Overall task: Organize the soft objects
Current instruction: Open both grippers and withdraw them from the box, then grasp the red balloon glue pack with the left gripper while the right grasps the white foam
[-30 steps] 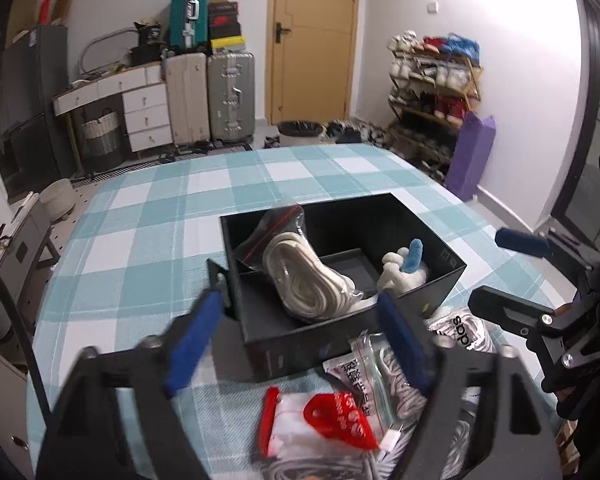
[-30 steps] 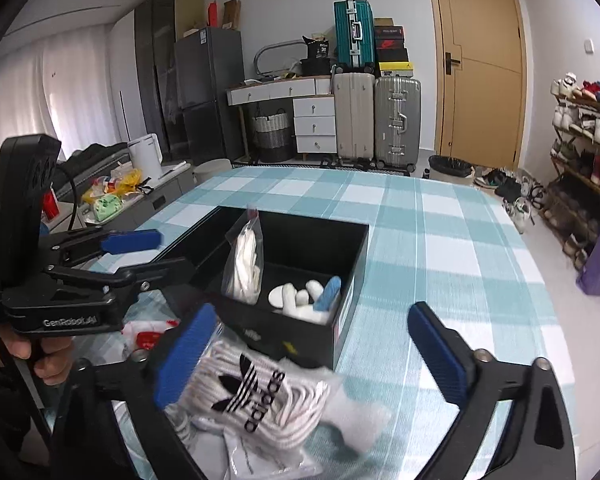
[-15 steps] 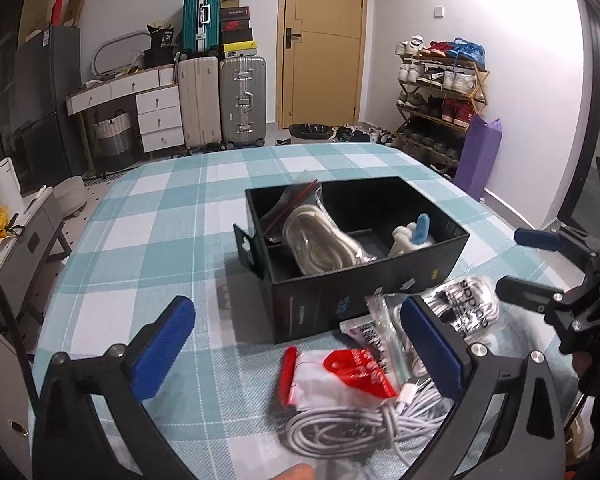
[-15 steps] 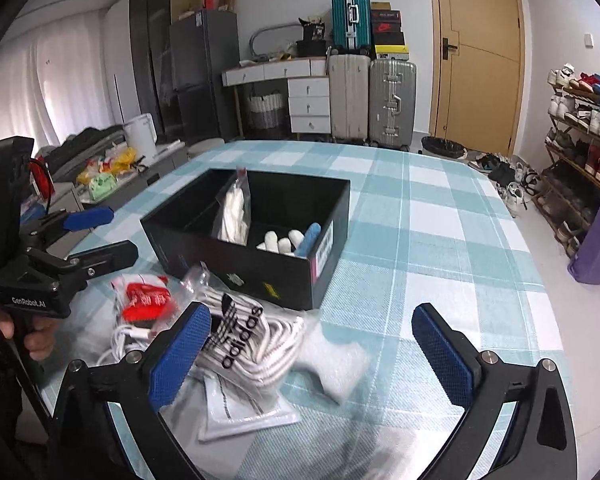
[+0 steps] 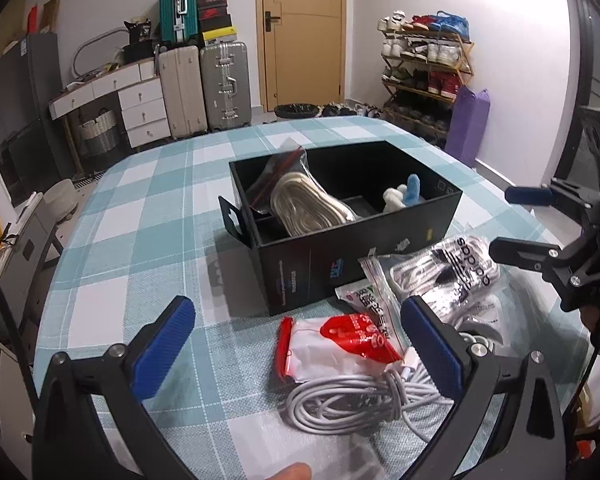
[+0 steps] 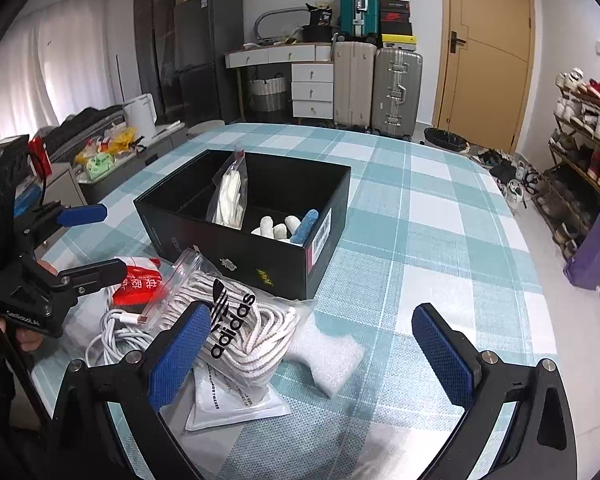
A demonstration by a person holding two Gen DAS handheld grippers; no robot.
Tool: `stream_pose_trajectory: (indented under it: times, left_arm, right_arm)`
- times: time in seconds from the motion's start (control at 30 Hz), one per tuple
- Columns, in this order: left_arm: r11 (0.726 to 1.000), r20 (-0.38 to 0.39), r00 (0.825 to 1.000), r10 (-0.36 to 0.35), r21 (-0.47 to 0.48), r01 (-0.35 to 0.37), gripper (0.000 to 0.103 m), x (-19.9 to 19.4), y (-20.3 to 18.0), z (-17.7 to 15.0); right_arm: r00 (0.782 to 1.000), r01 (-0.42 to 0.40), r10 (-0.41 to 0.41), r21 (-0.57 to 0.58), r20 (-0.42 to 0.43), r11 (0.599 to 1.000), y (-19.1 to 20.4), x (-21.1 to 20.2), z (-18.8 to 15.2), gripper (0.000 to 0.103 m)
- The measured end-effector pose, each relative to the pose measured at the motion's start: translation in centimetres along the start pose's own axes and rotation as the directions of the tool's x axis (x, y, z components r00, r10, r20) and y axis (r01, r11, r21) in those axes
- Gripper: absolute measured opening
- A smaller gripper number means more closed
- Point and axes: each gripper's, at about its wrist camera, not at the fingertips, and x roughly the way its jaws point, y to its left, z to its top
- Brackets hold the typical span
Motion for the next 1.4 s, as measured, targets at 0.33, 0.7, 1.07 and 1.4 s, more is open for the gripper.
stream_pose_trajectory:
  times: [0.33,0.7,1.07,1.4]
  left_arm:
    - [0.999,-0.079,0.996,-0.029,-0.029,0.027,0.103,1.4,0.5,-0.6]
    - [0.996,-0.099,0.993,-0.07,-0.053,0.065,0.103,1.9,0.5,-0.9]
    - [0.989,-0.126,0.983,-0.137,-0.075,0.128,0.102,2.3,0.4,-1.1]
    - [0.979,-0.133,0.974,-0.185,-0.11,0.171,0.09,2.4,0.6,-1.2]
  right_arm:
    - [0.999,0.021,-0.021,0.005,-0.024,1.0,-0.8,0.4,-0.4,0.102]
    - [0.996,0.076,-0.075,0.032,-0.047,0.997,-3.2,0.2,-0.9,0.102]
    - [0.99,0.085,-0.08,0.041,-0.115,0.996,-4.0,1.3,-1.7,0.102]
    - [0.982,0.071,-0.063,0.034,-0.179,0.997,-3.5,3.3,-2.5,0.102]
